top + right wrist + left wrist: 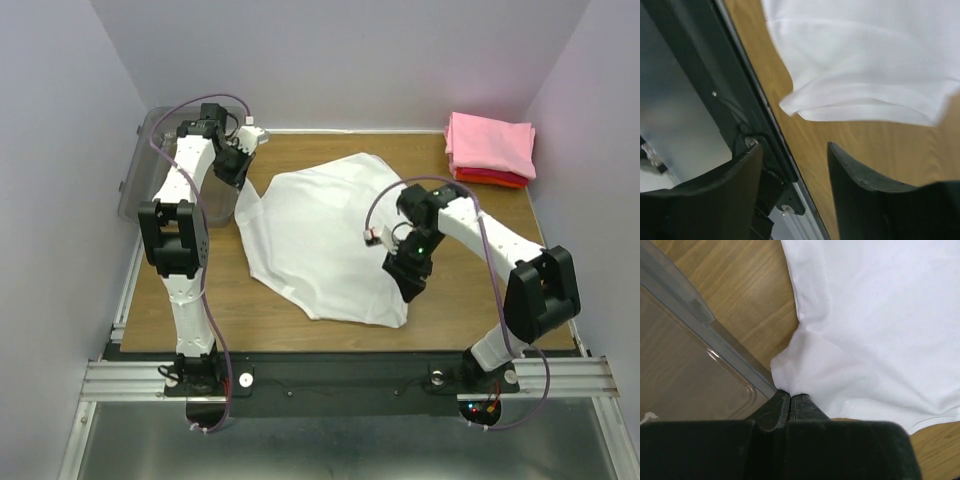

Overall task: Fold and stack the t-shirts
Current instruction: Flatten the tshirt out

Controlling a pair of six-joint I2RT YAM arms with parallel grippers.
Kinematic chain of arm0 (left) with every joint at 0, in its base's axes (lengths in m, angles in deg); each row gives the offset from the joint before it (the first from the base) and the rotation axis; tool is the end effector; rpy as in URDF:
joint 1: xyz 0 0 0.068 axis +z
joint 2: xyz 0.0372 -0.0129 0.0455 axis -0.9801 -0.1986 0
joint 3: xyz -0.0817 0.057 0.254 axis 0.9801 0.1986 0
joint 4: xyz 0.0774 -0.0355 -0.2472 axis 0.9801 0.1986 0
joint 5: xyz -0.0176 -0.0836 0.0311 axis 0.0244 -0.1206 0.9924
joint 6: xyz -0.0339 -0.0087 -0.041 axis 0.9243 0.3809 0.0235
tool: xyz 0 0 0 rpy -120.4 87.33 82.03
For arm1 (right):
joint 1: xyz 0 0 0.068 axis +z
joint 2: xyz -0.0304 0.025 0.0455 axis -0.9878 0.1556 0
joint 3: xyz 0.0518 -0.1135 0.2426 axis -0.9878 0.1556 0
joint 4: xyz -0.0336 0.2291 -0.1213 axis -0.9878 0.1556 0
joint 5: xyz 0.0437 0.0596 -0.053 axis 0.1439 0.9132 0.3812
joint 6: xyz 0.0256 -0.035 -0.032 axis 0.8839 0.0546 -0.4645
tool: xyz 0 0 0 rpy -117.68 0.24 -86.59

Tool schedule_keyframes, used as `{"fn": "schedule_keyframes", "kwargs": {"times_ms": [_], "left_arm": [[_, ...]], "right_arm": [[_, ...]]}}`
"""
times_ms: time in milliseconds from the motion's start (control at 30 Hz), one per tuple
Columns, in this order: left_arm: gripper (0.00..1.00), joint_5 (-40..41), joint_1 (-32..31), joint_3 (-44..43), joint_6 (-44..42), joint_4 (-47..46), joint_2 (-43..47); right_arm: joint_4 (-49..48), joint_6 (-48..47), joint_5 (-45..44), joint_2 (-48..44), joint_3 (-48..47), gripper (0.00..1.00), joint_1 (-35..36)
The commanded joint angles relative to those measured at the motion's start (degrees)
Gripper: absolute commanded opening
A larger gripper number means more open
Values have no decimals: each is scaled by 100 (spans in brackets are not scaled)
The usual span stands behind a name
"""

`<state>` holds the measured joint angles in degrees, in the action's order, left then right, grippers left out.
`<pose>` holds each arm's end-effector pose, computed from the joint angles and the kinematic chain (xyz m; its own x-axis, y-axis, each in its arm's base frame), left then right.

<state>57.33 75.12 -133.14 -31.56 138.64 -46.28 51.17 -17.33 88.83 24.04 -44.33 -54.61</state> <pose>0.4572 -0.0404 0.2860 -0.5441 0.5825 -0.6039 0.7030 0.7094 0.0509 0.2231 0.1303 0.2364 -0.4323 -0.8756 -0.2157 -0.8387 0.3025 0.4528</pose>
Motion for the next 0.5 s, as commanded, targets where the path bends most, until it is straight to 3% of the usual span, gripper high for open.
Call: {"fn": "schedule_keyframes", "kwargs": {"times_ms": [0, 67, 167, 200, 233, 333, 467], "left_arm": [[0, 345, -141, -181, 184, 294, 143], [0, 407, -176, 12, 219, 214, 196], [0, 451, -220, 214, 280, 109, 276], [0, 503, -229, 302, 307, 13, 354], [0, 504, -229, 303, 307, 3, 355], [0, 548, -229, 364, 290, 3, 425], [0, 565, -229, 426, 263, -6, 530]], "right_arm": [[138, -106, 133, 162, -1475, 69, -663], [-126, 61, 89, 559, -1997, 69, -806], [-1144, 848, -349, 1445, -2631, 57, -921], [-2026, 1480, -812, 2308, -3128, 40, -930], [-2183, 1486, -921, 2517, -3133, 35, -930], [-2745, 1846, -1473, 3053, -3344, 29, -939], [-2782, 1777, -2037, 3319, -3047, 24, -947]]}}
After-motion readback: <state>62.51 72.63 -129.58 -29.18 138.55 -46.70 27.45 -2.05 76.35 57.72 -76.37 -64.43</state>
